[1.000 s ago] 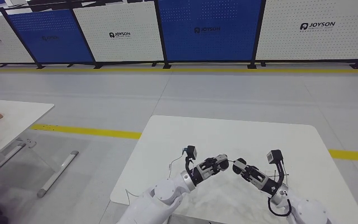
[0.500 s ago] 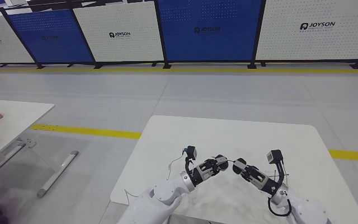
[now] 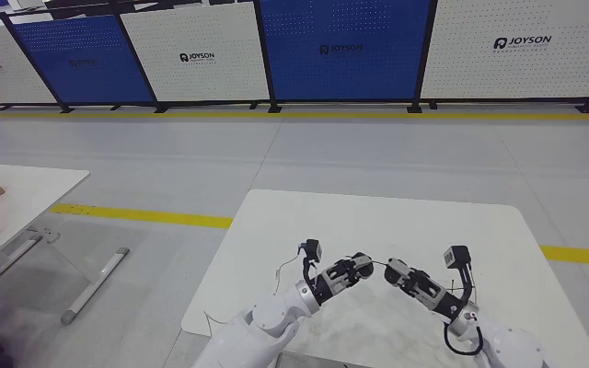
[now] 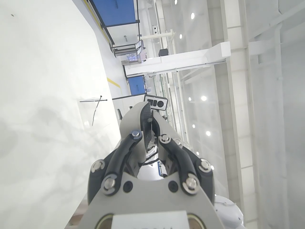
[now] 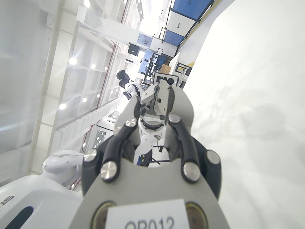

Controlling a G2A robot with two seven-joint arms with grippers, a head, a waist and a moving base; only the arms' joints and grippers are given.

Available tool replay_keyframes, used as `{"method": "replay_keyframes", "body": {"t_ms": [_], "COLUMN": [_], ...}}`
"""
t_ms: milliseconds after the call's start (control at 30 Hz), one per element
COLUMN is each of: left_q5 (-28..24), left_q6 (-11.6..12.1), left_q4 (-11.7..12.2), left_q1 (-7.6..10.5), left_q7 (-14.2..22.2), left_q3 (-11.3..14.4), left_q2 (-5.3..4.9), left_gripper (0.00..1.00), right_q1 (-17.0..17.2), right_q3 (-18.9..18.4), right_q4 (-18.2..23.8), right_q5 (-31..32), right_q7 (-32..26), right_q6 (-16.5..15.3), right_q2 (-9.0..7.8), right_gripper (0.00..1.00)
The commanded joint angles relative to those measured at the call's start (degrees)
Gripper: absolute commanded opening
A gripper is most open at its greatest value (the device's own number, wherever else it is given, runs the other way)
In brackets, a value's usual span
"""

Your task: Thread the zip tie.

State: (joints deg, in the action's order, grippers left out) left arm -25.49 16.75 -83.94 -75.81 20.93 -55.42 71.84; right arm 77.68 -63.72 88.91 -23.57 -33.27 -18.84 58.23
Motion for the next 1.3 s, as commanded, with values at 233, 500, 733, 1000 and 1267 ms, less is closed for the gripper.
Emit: {"method": "replay_keyframes", "body": {"t_ms": [233,500,733,1000,1267], "left_q5": [-0.12,-2.9,-5.85,-8.99,-6.79], "left_q6": [-6.67,-8.45,-6.67,-0.14,2.73], "left_q4": [-1.46,-1.78,-2.99,-14.47,-26.48], "left_q1": [-3.78,-4.07,-4.63,-10.62,-16.74], "left_q7": [3.56,5.5,4.7,5.88,6.57], "left_q3": [-2.26,-2.14,-3.99,-12.82,-17.19], "left_q2": [-1.18,-1.17,-1.31,-2.91,-3.79], "left_gripper": [0.0,0.0,0.0,0.0,0.0], "right_q1": [4.96,4.96,4.96,4.96,4.96], "right_q3": [-8.01,-8.01,-8.01,-8.01,-8.01], "right_q4": [1.69,1.69,1.69,1.69,1.69], "right_q5": [-6.81,-6.81,-6.81,-6.81,-6.81], "right_q7": [-3.3,-3.3,-3.3,-3.3,-3.3], "right_q6": [-0.64,-0.64,-0.64,-0.64,-0.64], "right_q2": [-0.87,-0.87,-0.87,-0.87,-0.87], "right_gripper": [1.0,1.0,1.0,1.0,1.0]}}
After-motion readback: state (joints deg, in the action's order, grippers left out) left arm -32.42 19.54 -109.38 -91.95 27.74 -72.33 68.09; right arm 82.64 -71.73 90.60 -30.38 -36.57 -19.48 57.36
